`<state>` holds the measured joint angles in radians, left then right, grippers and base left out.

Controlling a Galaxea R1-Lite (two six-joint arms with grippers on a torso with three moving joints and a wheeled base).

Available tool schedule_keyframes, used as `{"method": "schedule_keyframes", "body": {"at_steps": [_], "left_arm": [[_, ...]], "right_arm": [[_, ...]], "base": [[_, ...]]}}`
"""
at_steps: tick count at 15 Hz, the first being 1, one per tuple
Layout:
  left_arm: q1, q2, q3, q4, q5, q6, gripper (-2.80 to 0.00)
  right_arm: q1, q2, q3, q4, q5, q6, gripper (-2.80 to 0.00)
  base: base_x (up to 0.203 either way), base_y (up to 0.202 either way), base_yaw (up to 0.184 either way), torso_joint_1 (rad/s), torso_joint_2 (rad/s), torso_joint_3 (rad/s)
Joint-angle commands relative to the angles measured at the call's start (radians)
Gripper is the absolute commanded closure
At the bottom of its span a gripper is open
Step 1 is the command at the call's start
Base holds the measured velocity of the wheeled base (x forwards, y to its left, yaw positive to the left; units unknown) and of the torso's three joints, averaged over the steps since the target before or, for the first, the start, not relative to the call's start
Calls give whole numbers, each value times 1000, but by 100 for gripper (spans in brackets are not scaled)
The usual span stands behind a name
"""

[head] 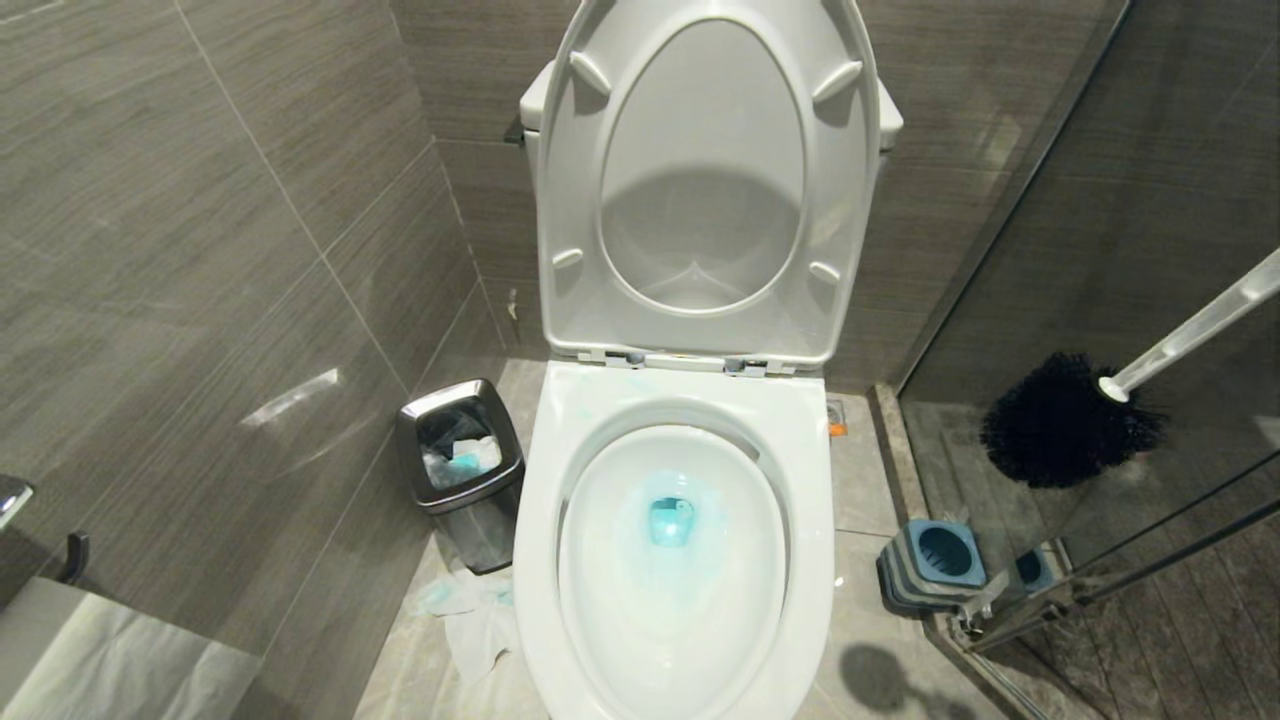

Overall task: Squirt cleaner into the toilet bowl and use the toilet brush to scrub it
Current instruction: Scrub the toilet bowl

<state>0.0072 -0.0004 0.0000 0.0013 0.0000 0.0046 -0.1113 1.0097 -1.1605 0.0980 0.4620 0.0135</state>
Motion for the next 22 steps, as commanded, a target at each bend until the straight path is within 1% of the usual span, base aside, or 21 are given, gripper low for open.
{"method": "schedule_keyframes", "body": {"at_steps": [1, 3, 5, 7, 8, 10, 12, 14, 17, 22], "left_arm": [[0, 0, 2, 0, 0, 0, 0], [0, 0, 2, 0, 0, 0, 0], [0, 0, 2, 0, 0, 2, 0], [0, 0, 2, 2, -2, 6, 0], [0, 0, 2, 2, -2, 6, 0], [0, 0, 1, 2, 0, 6, 0], [0, 0, 2, 2, 0, 6, 0], [0, 0, 0, 3, -2, 8, 0], [0, 0, 2, 3, -2, 9, 0], [0, 0, 2, 3, -2, 8, 0]], "right_arm": [[101, 108, -2, -10, -43, -8, 0], [242, 227, -4, -56, -164, 1, 0], [406, 359, -1, -171, -312, 20, 0], [532, 433, 16, -284, -463, 35, 0], [576, 445, 34, -307, -504, 43, 0], [639, 452, 57, -321, -528, 47, 0], [703, 475, 58, -324, -590, 49, 0], [756, 510, 62, -365, -636, 48, 0], [794, 590, 63, -445, -717, 43, 0], [819, 717, 63, -558, -792, 23, 0]], "base": [[0, 0, 0, 0, 0, 0], [0, 0, 0, 0, 0, 0], [0, 0, 0, 0, 0, 0], [0, 0, 0, 0, 0, 0], [0, 0, 0, 0, 0, 0], [0, 0, 0, 0, 0, 0], [0, 0, 0, 0, 0, 0], [0, 0, 0, 0, 0, 0], [0, 0, 0, 0, 0, 0], [0, 0, 0, 0, 0, 0]]}}
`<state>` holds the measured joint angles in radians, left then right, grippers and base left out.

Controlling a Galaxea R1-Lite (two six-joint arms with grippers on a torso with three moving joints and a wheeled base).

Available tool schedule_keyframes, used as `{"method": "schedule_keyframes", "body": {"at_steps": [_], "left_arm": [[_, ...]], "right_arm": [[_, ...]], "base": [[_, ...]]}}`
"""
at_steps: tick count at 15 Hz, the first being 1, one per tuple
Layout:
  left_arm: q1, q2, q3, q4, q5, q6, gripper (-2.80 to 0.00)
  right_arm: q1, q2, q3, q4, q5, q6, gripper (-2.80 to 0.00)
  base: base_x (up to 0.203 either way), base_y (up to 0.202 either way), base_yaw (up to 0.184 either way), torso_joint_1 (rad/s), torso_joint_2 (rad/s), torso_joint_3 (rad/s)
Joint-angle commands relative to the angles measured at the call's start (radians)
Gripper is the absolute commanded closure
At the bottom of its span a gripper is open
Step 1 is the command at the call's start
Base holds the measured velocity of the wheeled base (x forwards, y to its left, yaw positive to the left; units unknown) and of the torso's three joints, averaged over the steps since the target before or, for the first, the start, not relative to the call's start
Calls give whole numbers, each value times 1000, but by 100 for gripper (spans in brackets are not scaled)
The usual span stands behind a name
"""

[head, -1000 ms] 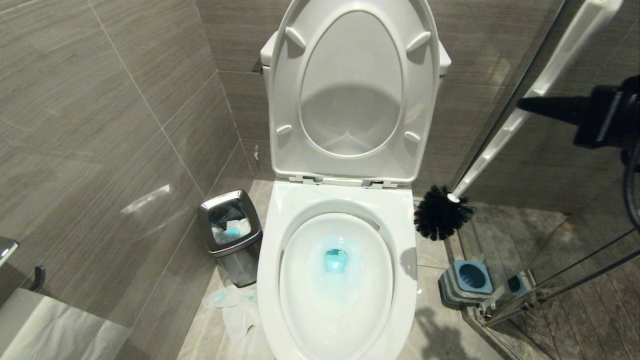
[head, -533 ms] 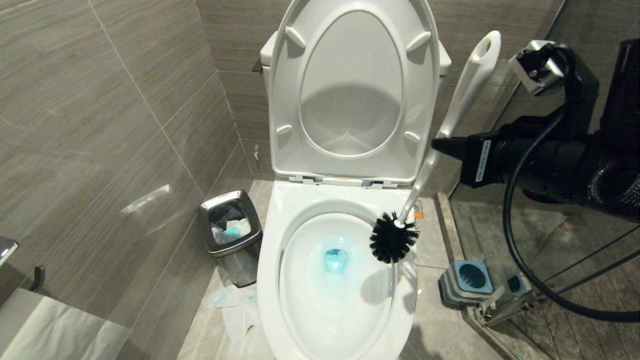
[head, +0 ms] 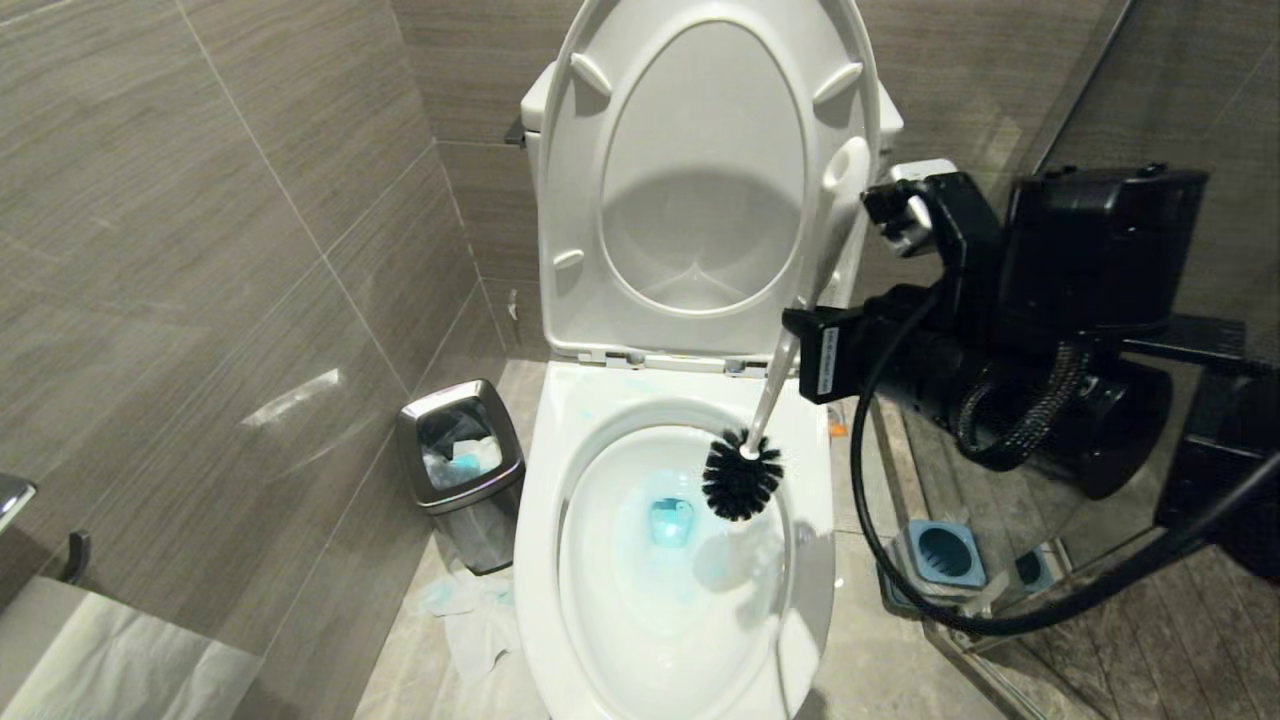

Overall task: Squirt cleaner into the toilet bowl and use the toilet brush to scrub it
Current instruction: Scrub the toilet bowl

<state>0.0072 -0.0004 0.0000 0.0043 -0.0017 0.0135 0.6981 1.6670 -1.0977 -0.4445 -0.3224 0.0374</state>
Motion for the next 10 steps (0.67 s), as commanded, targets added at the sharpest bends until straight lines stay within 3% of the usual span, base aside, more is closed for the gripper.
{"method": "schedule_keyframes", "body": {"at_steps": [1, 10], "left_arm": [[0, 0, 2, -1, 0, -1, 0], [0, 0, 2, -1, 0, -3, 0]], "right_arm": [[17, 84, 1, -31, -18, -1, 0], [42, 397, -21, -289, -120, 0, 0]], "base": [[0, 0, 0, 0, 0, 0], [0, 0, 0, 0, 0, 0]]}}
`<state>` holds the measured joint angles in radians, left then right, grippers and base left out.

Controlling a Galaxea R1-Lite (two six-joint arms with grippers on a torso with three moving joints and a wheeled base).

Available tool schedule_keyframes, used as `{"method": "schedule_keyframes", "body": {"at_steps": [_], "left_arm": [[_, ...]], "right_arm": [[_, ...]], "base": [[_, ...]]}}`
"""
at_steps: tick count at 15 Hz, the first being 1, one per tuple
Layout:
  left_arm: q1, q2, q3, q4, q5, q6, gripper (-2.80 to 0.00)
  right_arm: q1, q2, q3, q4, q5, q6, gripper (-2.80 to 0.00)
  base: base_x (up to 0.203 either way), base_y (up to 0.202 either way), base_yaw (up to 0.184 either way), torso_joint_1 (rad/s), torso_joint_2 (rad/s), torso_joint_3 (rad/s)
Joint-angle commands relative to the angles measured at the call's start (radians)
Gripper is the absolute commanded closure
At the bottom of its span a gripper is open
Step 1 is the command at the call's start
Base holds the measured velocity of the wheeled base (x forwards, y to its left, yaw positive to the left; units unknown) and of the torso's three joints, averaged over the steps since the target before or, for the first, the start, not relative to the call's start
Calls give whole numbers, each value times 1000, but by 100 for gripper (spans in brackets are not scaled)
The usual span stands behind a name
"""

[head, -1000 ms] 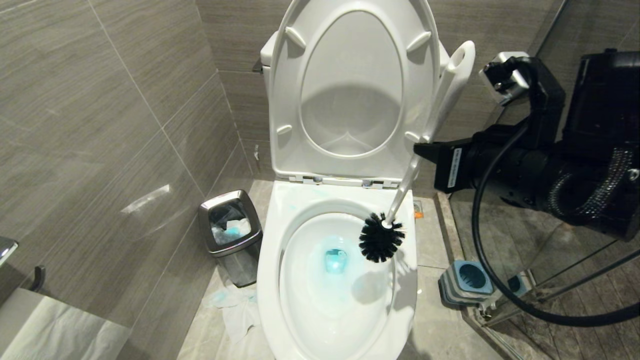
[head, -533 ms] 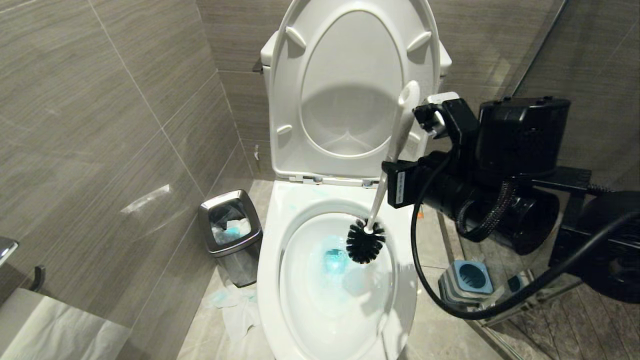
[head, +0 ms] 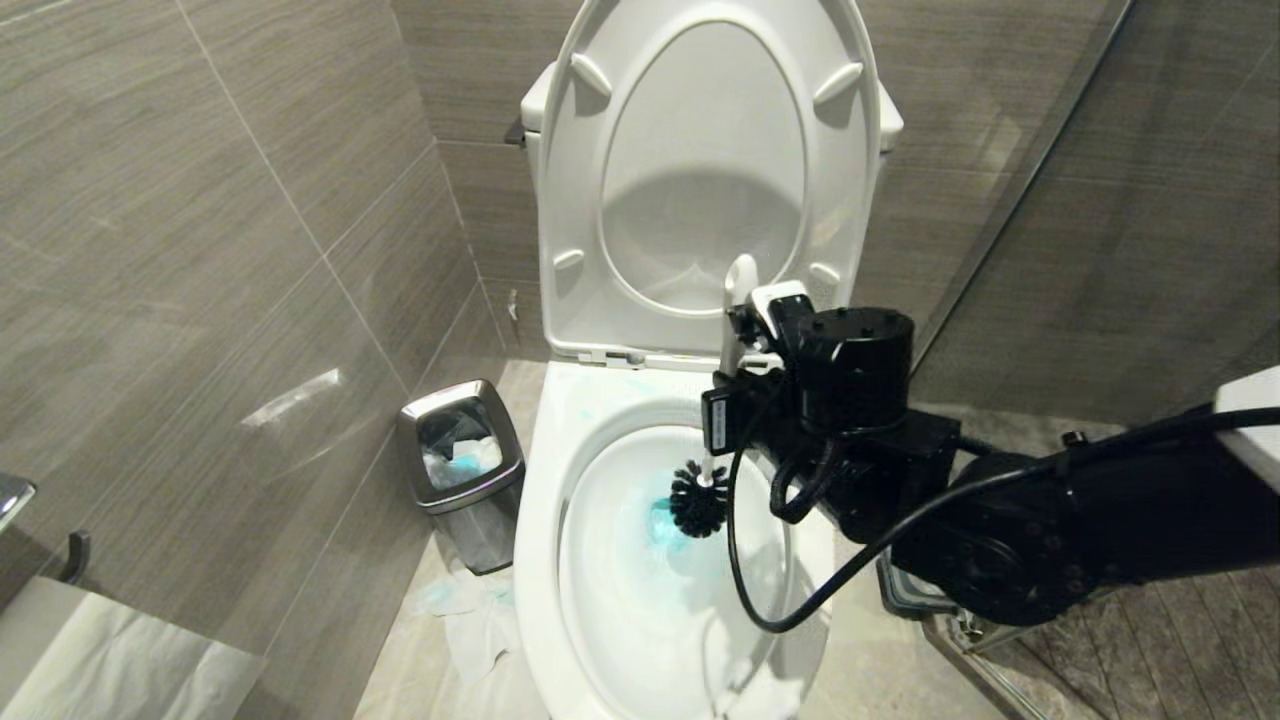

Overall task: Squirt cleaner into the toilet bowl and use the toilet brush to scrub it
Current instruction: Scrub the toilet bowl

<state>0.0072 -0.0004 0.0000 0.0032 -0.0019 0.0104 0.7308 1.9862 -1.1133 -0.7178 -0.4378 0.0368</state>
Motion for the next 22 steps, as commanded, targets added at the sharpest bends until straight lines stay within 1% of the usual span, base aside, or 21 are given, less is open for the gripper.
{"method": "schedule_keyframes", "body": {"at_steps": [1, 5, 7, 10, 12, 18, 22], "left_arm": [[0, 0, 0, 0, 0, -1, 0], [0, 0, 2, 0, 0, -1, 0], [0, 0, 2, 0, 0, 0, 0], [0, 0, 1, 0, 0, 0, 0], [0, 0, 0, 0, 0, 0, 0], [0, 0, 2, 0, 0, 0, 0], [0, 0, 2, 0, 0, 0, 0]], "right_arm": [[15, 111, -14, -44, -15, 1, 0], [19, 223, -66, -131, -62, 0, 0], [19, 255, -90, -134, -68, 1, 0], [19, 310, -158, -135, -110, 3, 0], [19, 340, -184, -135, -115, 3, 0], [19, 417, -222, -135, -161, 6, 0], [19, 425, -235, -134, -181, 6, 0]], "base": [[0, 0, 0, 0, 0, 0], [0, 0, 0, 0, 0, 0], [0, 0, 0, 0, 0, 0], [0, 0, 0, 0, 0, 0], [0, 0, 0, 0, 0, 0], [0, 0, 0, 0, 0, 0], [0, 0, 0, 0, 0, 0]]}}
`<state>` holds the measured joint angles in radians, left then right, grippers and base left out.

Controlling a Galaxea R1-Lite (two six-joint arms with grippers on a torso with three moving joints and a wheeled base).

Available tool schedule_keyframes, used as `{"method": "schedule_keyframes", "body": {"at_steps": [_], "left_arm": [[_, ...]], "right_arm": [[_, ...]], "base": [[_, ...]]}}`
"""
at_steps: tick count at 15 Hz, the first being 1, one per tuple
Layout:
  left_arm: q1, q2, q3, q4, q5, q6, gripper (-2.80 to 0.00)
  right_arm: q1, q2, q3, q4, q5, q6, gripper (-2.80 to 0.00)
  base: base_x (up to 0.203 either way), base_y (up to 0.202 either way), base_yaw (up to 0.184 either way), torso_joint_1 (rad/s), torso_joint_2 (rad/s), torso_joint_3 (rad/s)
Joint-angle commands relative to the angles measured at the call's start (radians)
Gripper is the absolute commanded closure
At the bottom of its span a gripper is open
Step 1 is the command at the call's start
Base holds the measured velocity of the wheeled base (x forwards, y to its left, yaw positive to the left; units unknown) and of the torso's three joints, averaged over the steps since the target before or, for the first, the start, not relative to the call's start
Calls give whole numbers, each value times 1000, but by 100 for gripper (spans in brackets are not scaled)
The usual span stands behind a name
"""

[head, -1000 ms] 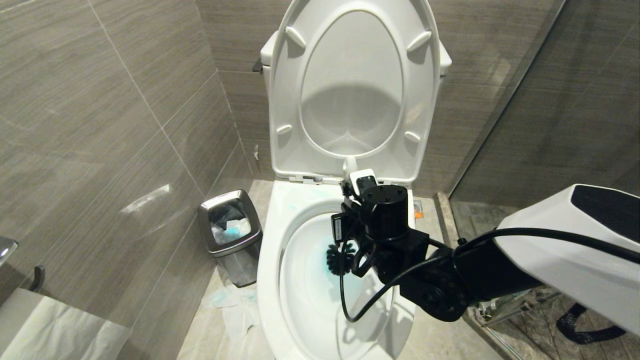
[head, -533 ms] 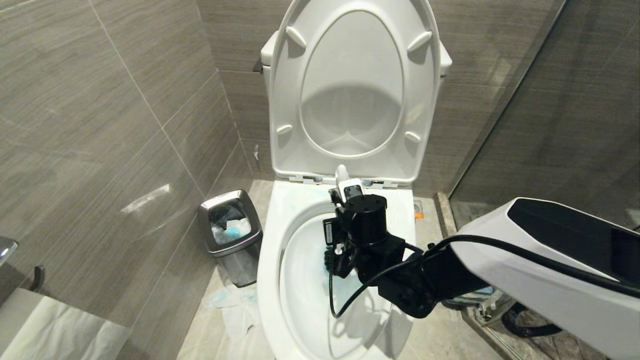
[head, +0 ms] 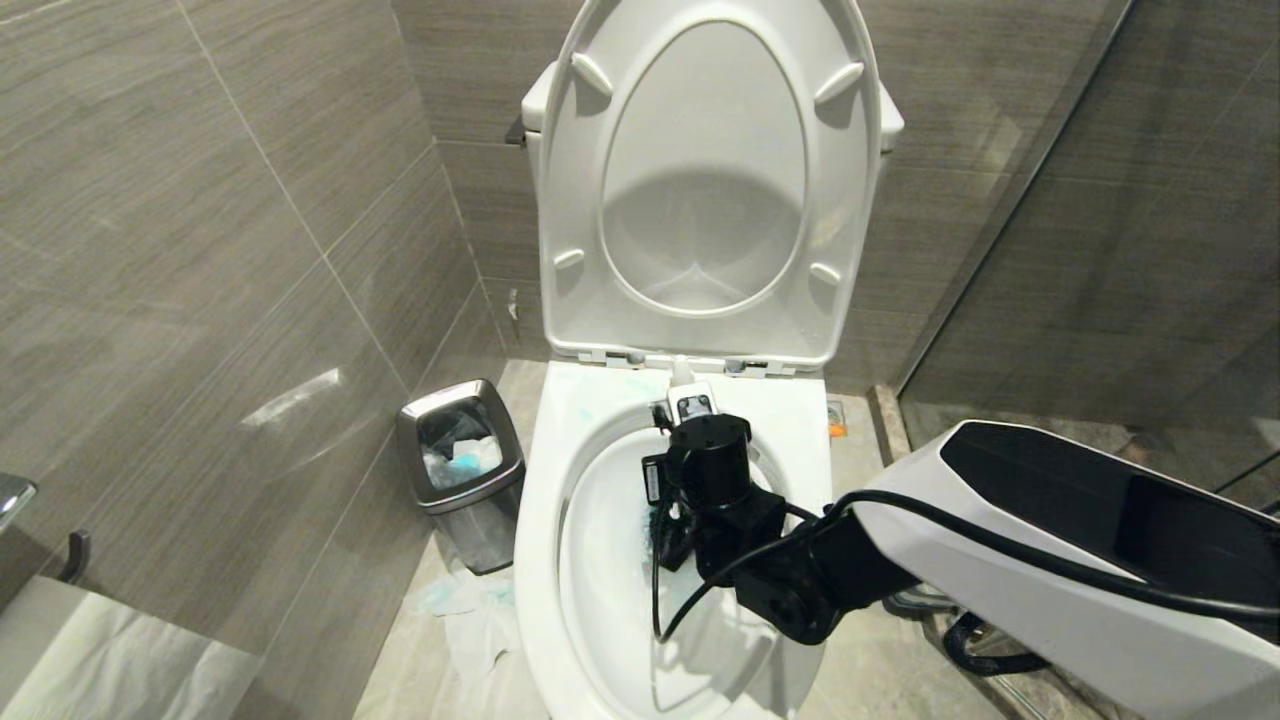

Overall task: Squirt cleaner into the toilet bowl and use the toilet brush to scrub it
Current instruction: Scrub the toilet bowl

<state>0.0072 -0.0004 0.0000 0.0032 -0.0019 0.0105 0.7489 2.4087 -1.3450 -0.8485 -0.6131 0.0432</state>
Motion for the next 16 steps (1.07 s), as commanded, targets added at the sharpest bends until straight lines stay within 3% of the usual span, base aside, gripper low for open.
{"method": "schedule_keyframes", "body": {"at_steps": [1, 8, 16], "left_arm": [[0, 0, 2, 0, -1, 0, 0], [0, 0, 2, -2, -1, 5, 0], [0, 0, 0, 0, 0, 0, 0]], "right_arm": [[1, -15, -3, -3, -11, 0, 0], [4, -246, 18, 45, -21, -23, 0], [5, -112, -4, 40, -17, -21, 0]], "base": [[0, 0, 0, 0, 0, 0], [0, 0, 0, 0, 0, 0], [0, 0, 0, 0, 0, 0]]}}
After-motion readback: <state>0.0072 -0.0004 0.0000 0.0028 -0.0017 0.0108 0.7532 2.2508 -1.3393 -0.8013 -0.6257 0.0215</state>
